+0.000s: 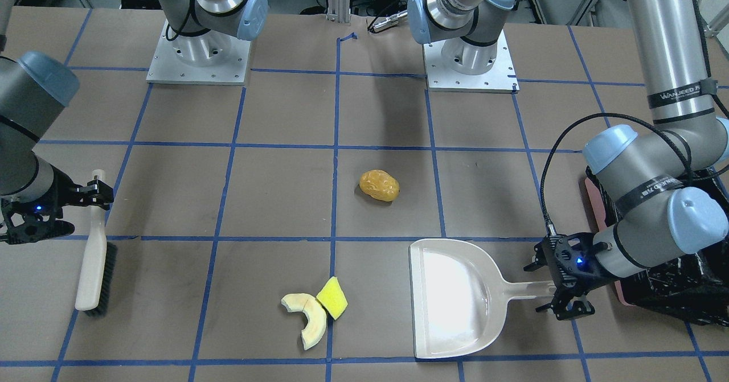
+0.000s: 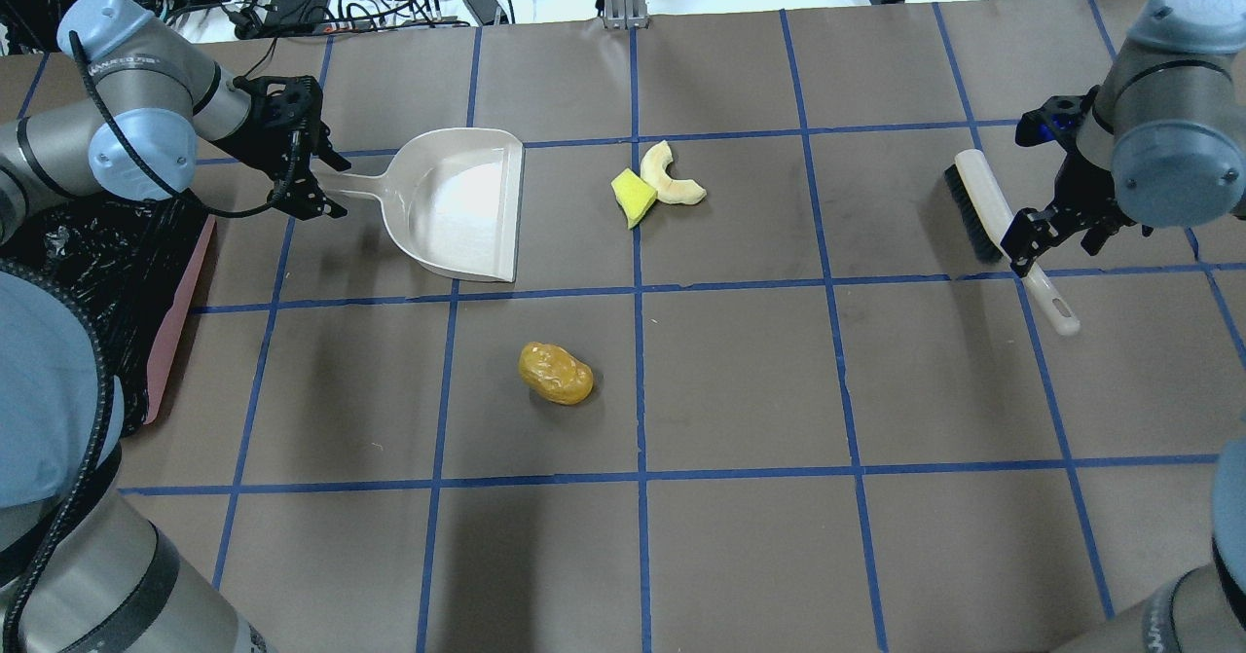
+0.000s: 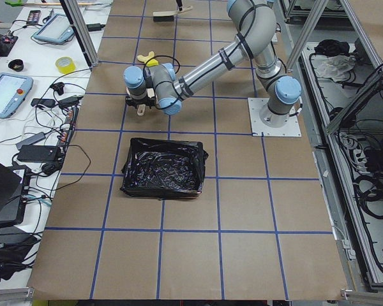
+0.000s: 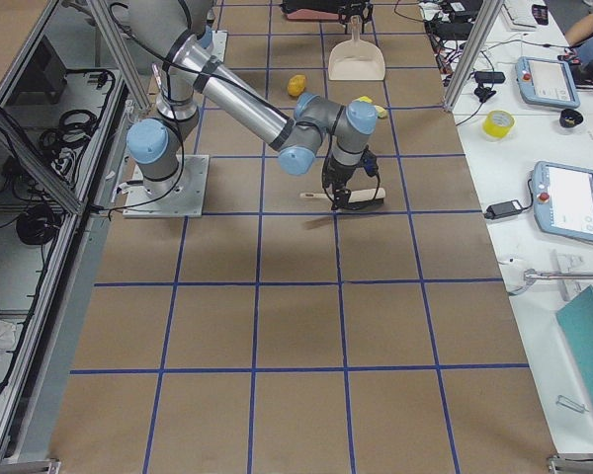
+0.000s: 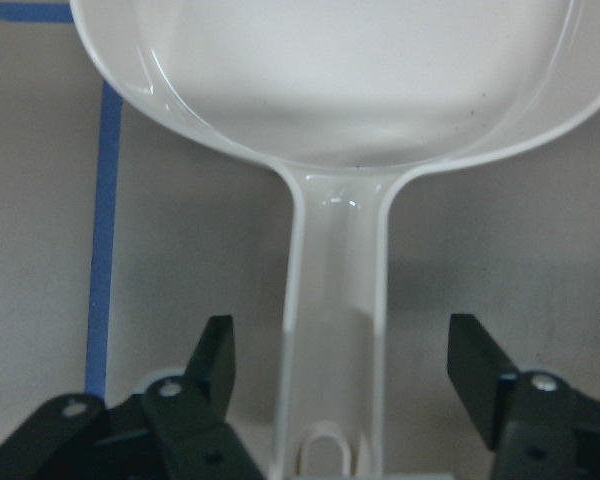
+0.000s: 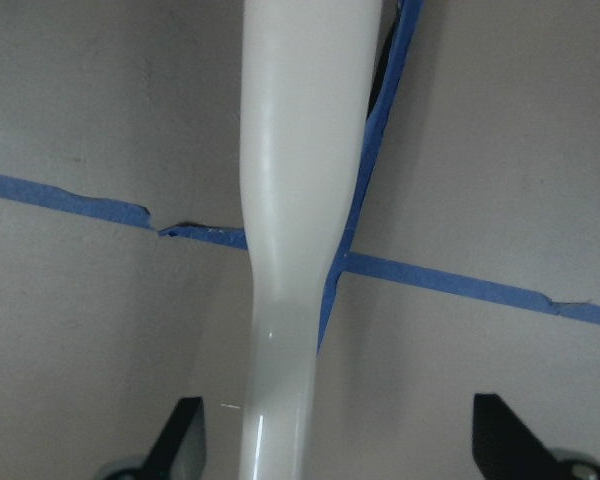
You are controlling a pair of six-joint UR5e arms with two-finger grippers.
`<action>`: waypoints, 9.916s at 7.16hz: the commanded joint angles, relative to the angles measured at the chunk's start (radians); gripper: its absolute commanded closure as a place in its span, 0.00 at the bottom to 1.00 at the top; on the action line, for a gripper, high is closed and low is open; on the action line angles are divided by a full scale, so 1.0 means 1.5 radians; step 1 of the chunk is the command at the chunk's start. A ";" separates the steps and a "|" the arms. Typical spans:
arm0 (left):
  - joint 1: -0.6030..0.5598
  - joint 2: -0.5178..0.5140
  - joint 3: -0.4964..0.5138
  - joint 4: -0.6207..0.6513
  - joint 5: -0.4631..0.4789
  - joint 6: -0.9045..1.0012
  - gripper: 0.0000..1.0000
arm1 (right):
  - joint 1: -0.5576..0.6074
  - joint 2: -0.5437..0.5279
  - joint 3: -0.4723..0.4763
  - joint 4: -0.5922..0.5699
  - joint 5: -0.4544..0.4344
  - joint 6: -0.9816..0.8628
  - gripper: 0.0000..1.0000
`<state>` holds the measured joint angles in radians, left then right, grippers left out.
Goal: Sweep and dump trash into bin
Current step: 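Lower the right gripper to the white brush handle and grasp it, then lift the brush with the right gripper and move it toward the sponge and peel, then sweep the sponge and banana peel into the dustpan with the right gripper's brush, then sweep the yellow potato into the dustpan with the brush in the right gripper, then lift the dustpan over the bin with left gripper while right returns the brush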
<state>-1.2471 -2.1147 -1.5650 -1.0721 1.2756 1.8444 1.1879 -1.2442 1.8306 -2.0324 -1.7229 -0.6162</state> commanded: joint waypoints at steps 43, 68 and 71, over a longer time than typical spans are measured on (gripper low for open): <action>0.019 0.256 -0.291 -0.043 0.122 0.112 1.00 | 0.654 -0.161 0.048 0.209 0.244 1.059 1.00; 0.092 0.251 -0.288 -0.035 0.084 0.105 1.00 | 0.400 0.071 -0.271 0.299 0.068 0.674 1.00; 0.152 0.246 -0.144 -0.198 0.054 0.093 1.00 | 0.223 0.050 -0.271 0.322 0.014 0.429 1.00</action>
<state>-1.0580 -1.7412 -1.8886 -1.2411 1.3629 1.9956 1.6221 -1.1632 1.4235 -1.5622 -1.6578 0.1586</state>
